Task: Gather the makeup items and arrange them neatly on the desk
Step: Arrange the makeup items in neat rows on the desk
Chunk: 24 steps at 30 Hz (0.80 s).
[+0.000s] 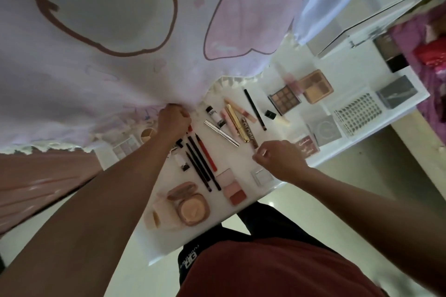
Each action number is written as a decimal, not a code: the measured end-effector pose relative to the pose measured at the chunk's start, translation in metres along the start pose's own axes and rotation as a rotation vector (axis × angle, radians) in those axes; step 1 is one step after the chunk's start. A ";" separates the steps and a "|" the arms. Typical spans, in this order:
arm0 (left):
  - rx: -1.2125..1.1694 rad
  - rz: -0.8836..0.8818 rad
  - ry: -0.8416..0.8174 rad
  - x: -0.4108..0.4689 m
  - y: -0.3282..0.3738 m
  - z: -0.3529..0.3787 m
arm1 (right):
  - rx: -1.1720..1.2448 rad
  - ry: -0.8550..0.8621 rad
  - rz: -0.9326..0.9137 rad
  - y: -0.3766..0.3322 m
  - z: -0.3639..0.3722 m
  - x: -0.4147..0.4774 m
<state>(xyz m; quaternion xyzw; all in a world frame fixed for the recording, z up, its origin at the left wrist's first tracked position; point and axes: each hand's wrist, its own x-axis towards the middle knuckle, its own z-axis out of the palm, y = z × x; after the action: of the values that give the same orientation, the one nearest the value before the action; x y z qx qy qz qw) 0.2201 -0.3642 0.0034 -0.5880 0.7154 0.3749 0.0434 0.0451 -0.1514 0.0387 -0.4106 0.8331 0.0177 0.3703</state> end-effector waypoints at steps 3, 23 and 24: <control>-0.028 -0.006 0.043 -0.002 0.000 -0.004 | -0.059 0.004 -0.044 -0.014 0.003 0.010; -0.412 -0.186 0.247 -0.131 -0.049 -0.052 | -0.344 0.078 -0.327 -0.078 -0.003 0.053; -0.430 -0.182 0.250 -0.133 -0.046 -0.052 | -0.341 0.074 -0.351 -0.078 -0.008 0.048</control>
<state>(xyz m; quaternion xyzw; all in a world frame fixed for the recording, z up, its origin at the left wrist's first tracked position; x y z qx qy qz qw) 0.3212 -0.2885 0.0853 -0.6875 0.5632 0.4373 -0.1375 0.0763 -0.2375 0.0354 -0.6058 0.7470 0.0786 0.2625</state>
